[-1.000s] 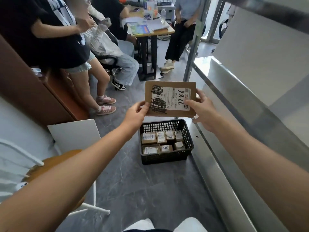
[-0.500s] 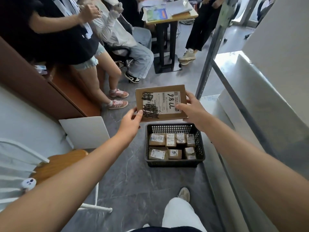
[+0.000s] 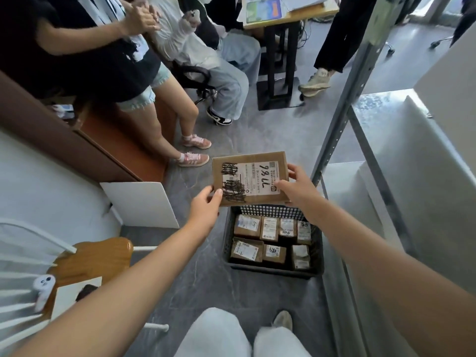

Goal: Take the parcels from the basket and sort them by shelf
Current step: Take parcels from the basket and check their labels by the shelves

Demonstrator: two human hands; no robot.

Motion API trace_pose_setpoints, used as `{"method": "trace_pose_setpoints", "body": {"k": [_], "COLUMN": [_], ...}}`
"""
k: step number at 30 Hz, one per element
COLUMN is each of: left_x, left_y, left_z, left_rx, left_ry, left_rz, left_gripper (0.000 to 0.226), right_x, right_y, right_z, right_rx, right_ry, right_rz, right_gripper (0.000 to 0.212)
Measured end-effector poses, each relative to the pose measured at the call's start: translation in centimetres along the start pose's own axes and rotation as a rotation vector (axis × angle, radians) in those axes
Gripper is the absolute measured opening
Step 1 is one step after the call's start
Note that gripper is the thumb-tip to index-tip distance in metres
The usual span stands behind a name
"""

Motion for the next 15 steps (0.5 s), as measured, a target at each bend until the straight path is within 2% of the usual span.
{"method": "trace_pose_setpoints", "body": {"k": [7, 15], "left_x": [5.1, 15.1], "left_y": [-3.4, -9.6], "left_z": [-4.4, -16.1], "left_rx": [0.114, 0.204], "left_ry": [0.073, 0.244], "left_rz": [-0.078, -0.192], "left_gripper": [0.030, 0.015], "right_x": [5.6, 15.1], "right_y": [0.1, -2.5], "right_z": [6.0, 20.4], "right_rx": [0.004, 0.040], "right_ry": [-0.130, -0.322], "right_rz": [0.033, 0.127], "right_gripper": [0.050, 0.056]}}
Point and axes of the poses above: each hand's wrist, its own x-axis towards the middle knuckle, its own y-axis out of the back of the hand, z = x × y, the point moved 1 cm from there along x, towards the middle knuckle, and after that the axes turned 2 degrees about x, right-handed, at the moved point
